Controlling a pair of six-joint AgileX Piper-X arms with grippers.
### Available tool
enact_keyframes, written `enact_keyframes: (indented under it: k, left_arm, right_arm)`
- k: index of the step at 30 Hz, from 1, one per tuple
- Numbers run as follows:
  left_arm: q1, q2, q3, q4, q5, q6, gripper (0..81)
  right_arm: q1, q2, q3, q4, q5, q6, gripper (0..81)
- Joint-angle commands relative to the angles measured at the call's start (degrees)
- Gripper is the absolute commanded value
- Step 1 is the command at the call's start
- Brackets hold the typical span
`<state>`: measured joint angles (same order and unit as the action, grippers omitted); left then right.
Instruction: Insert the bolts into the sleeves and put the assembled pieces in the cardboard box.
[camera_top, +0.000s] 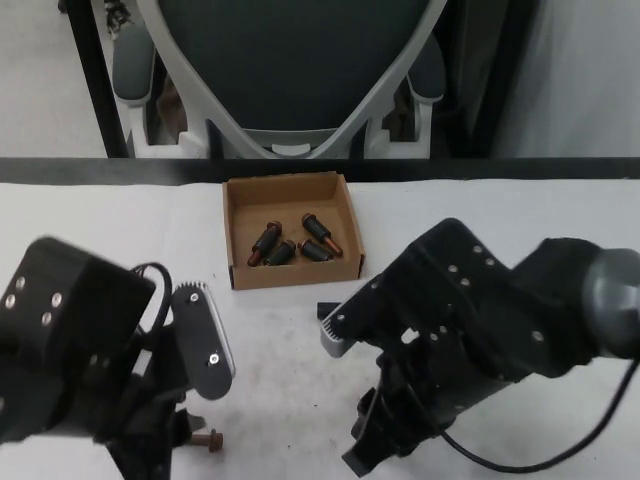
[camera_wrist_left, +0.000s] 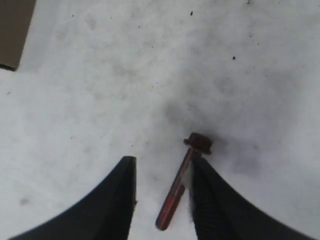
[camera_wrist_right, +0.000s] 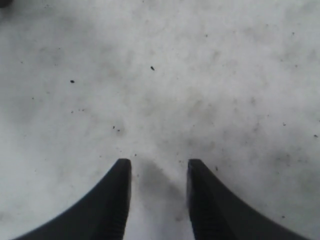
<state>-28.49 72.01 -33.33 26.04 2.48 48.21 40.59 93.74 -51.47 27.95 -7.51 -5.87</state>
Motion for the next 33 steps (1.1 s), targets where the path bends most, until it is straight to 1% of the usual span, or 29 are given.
enact_keyframes:
  k: [1, 6, 8, 10, 14, 16, 18, 21, 28, 31, 33]
  left_arm:
    - [-0.1, 0.0, -1.3, 4.3, -1.7, 3.1, 34.2]
    - [-0.1, 0.0, -1.3, 6.8, -2.5, 16.0, 34.2]
    - [-0.1, 0.0, -1.3, 6.6, -2.9, 18.3, 34.4]
    - [-0.1, 0.0, -1.3, 6.0, -2.9, 18.4, 35.9]
    - [-0.1, 0.0, -1.3, 5.7, -1.3, 18.4, 42.5]
    - [-0.1, 0.1, -1.3, 5.7, -1.1, 19.3, 44.2]
    - [-0.1, 0.7, -1.3, 5.7, -1.1, 19.3, 44.1]
    - [-0.1, 3.0, -1.3, 5.1, -1.1, 19.6, 44.1]
    - [-0.1, 9.1, -1.3, 0.5, -1.3, 19.6, 44.1]
    - [-0.1, 10.5, -1.3, -1.2, -0.4, 19.6, 44.0]
    - [-0.1, 11.3, -1.4, -1.4, 1.2, 19.6, 42.0]
  right_arm:
    - [-0.3, -1.4, 0.1, -0.8, -0.5, 0.4, 35.7]
    - [-0.3, -4.9, 0.3, -0.8, -0.6, 0.4, 35.7]
    - [-0.3, -6.2, 0.3, -0.8, -0.5, 0.4, 35.7]
    - [-0.3, -7.3, 0.3, -1.8, -0.5, 0.4, 35.7]
    - [-0.3, -8.4, 0.3, -4.7, -0.5, 1.4, 35.7]
    - [-0.3, -8.4, 0.1, -6.0, -0.5, 1.8, 35.7]
    - [-0.3, -8.4, 0.1, -7.0, -0.1, 1.8, 35.7]
    - [-0.3, -8.4, 0.1, -7.6, 2.4, 1.4, 35.7]
    - [-0.3, -8.4, 0.0, -6.7, 4.0, -0.6, 35.7]
    - [-0.8, -8.4, 0.0, -6.8, 4.0, -0.6, 35.7]
    - [-1.3, -8.4, 0.0, -6.8, 4.0, -0.8, 35.7]
